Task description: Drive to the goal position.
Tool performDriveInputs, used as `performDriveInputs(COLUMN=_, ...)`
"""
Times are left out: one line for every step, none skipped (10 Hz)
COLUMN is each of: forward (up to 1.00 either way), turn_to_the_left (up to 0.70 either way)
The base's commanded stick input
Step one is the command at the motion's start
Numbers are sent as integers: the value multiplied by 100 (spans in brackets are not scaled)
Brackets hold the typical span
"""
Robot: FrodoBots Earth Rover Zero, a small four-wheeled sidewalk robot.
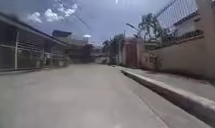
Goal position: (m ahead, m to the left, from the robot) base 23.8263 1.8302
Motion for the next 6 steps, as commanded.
performDriveInputs(forward=85, turn_to_the_left=0)
performDriveInputs(forward=85, turn_to_the_left=0)
performDriveInputs(forward=85, turn_to_the_left=0)
performDriveInputs(forward=85, turn_to_the_left=0)
performDriveInputs(forward=85, turn_to_the_left=0)
performDriveInputs(forward=85, turn_to_the_left=0)
